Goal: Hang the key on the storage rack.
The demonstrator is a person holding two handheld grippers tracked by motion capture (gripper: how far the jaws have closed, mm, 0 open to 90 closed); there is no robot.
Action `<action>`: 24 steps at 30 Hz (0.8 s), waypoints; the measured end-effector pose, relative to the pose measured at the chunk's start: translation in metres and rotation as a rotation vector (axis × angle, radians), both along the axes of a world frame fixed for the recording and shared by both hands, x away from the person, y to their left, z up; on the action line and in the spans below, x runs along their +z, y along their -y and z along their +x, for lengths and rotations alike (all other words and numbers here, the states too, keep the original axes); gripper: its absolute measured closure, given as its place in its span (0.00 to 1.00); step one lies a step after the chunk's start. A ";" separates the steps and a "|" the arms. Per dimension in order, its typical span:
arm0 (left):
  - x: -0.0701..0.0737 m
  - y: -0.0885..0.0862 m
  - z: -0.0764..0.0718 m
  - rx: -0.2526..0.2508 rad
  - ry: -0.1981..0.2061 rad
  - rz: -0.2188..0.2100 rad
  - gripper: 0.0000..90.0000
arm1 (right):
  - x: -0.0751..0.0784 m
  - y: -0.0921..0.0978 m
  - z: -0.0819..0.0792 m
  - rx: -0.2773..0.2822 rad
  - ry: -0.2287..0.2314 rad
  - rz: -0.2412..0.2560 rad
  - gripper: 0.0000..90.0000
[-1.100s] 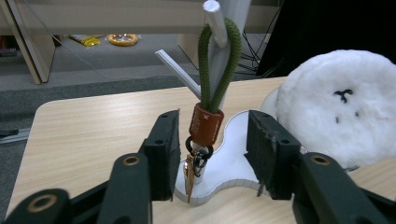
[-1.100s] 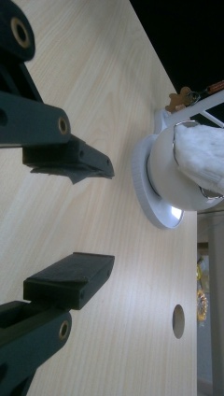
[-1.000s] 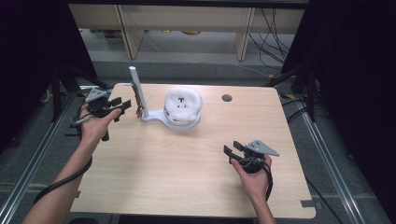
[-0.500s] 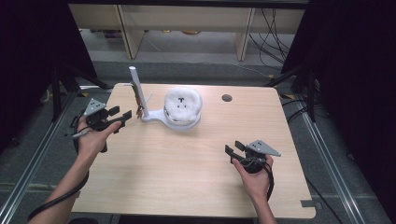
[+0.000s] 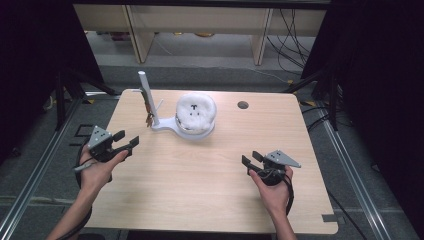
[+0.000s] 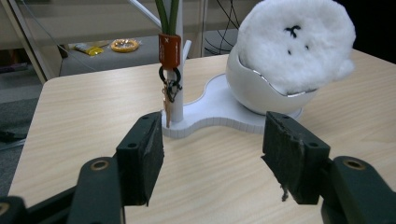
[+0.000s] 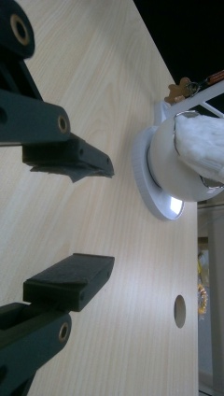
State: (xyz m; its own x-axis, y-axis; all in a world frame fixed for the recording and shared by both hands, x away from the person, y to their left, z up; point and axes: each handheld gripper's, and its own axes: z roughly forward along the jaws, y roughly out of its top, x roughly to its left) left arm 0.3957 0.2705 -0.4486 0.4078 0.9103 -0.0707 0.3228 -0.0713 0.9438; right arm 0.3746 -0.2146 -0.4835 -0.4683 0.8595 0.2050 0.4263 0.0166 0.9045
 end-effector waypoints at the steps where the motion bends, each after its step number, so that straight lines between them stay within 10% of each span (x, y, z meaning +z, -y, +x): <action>1: -0.001 0.000 -0.002 0.002 -0.003 0.006 0.42 | 0.000 0.000 0.000 -0.006 -0.003 -0.003 0.56; 24: -0.073 0.003 -0.035 0.033 0.058 -0.012 0.40 | -0.008 0.003 -0.001 -0.027 -0.054 0.009 0.56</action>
